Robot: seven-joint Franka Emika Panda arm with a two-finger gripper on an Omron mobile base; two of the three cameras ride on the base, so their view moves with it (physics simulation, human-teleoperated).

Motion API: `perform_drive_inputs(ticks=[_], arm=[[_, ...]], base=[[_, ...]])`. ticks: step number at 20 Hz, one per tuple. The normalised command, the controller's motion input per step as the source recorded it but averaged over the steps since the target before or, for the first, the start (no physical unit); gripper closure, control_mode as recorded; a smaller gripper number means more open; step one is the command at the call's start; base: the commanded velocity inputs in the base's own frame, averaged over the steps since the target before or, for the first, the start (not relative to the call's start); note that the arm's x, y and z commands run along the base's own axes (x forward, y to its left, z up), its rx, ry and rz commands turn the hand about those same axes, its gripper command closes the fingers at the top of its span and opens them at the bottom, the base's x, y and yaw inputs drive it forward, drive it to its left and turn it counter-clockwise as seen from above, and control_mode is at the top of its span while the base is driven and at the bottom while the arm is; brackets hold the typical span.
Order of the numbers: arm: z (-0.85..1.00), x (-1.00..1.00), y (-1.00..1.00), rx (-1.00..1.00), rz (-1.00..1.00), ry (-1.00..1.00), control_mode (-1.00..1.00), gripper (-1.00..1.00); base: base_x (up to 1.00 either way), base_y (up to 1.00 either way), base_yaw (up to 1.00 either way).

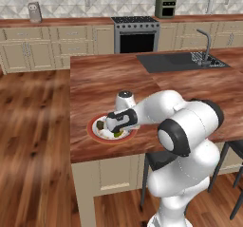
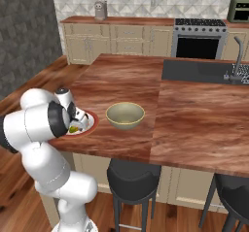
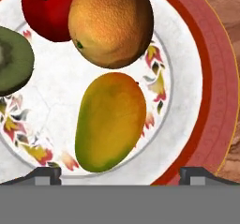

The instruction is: Take the fruits from the plate on the dining counter and place two fruits in each bowl.

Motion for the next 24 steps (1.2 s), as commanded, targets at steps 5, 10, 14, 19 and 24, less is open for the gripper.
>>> perform_drive_inputs(ticks=[5, 10, 14, 19, 24], arm=[[-0.08, 0.22, 0.09, 0.00, 0.00, 0.00, -1.00, -1.00], [-0.07, 0.17, 0.10, 0.00, 0.00, 0.00, -1.00, -1.00], [-0.34, 0.04, 0.00, 0.00, 0.00, 0.00, -1.00, -1.00], [-0.24, 0.00, 0.00, 0.00, 0.00, 0.00, -1.00, 1.00], [0.01, 0.00, 0.00, 0.00, 0.00, 0.00, -1.00, 1.00]], base=[[0.00, 0.00, 0.00], [0.00, 0.00, 0.00], [0.00, 0.00, 0.00], [0.00, 0.00, 0.00], [0.00, 0.00, 0.00]])
